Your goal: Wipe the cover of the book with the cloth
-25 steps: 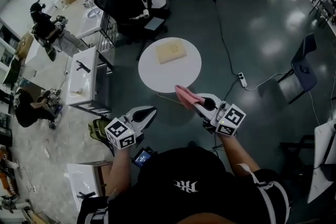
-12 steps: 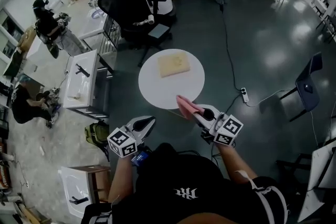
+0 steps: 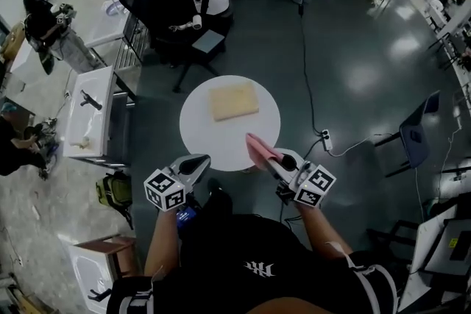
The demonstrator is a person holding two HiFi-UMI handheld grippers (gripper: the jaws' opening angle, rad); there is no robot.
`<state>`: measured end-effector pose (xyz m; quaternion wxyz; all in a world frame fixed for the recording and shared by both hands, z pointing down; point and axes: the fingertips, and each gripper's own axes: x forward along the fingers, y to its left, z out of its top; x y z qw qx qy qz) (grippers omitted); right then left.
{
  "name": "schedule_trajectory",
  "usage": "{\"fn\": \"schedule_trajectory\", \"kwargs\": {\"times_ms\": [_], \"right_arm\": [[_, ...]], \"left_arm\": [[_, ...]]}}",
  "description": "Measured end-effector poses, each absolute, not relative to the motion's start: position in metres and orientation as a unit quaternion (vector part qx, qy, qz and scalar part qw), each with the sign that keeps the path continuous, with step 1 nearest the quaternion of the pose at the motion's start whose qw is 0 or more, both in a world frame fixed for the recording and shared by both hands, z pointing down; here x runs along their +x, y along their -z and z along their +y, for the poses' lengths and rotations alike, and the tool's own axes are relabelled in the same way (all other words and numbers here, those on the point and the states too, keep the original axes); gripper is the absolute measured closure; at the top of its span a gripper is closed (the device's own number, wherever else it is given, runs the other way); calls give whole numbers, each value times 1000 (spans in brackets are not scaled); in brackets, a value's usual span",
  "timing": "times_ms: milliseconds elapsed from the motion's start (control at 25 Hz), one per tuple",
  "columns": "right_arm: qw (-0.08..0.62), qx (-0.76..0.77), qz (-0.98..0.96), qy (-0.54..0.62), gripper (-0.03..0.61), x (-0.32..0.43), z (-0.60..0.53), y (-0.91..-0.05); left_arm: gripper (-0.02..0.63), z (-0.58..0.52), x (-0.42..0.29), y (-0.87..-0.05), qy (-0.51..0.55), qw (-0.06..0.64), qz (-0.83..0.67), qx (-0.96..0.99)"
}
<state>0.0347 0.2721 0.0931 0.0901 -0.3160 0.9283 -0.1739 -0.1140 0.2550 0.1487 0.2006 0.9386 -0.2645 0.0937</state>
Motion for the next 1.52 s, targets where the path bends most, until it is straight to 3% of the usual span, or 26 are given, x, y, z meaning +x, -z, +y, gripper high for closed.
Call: {"fn": "schedule_trajectory", "kwargs": {"times_ms": [720,1520], "right_arm": [[42,-372,910,179,563,-18,65,-100],[9,-256,942,218,563,58,-91,-206]], "left_arm": [[601,50,-150,-186,-74,262,-217,937],[555,-29,-111,-322,-169,366,-388,829]]}}
